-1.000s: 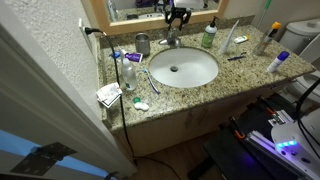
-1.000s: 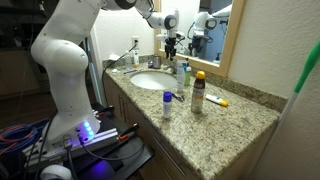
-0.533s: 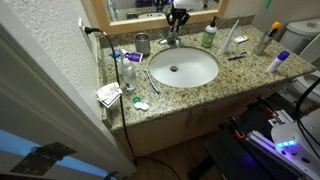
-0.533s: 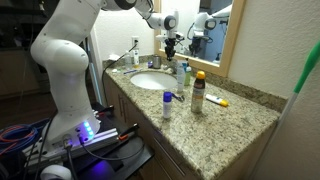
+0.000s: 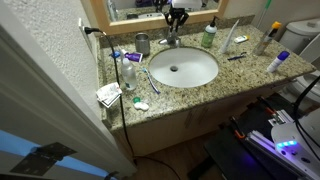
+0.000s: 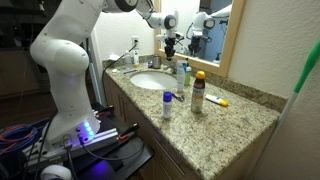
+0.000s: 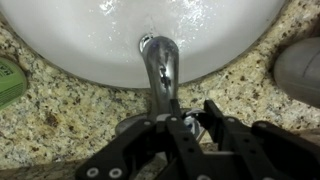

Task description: Open the faucet

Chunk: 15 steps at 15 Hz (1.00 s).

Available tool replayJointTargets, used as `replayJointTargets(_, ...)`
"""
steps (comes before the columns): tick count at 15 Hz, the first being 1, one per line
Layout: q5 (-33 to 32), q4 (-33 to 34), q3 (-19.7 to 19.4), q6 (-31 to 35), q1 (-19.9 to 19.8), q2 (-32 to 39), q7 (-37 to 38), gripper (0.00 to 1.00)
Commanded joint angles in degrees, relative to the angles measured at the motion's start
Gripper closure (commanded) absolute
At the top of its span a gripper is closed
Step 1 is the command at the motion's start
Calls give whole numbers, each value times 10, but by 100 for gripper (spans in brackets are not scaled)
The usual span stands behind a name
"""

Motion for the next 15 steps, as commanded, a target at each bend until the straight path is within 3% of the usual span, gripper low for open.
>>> replayJointTargets(1, 12, 78, 13, -64, 16, 31, 7, 93)
replayJointTargets(7, 30, 160, 26, -98, 19, 77, 6, 93)
replayJointTargets(15, 43, 198, 32, -76, 20, 97, 14, 93)
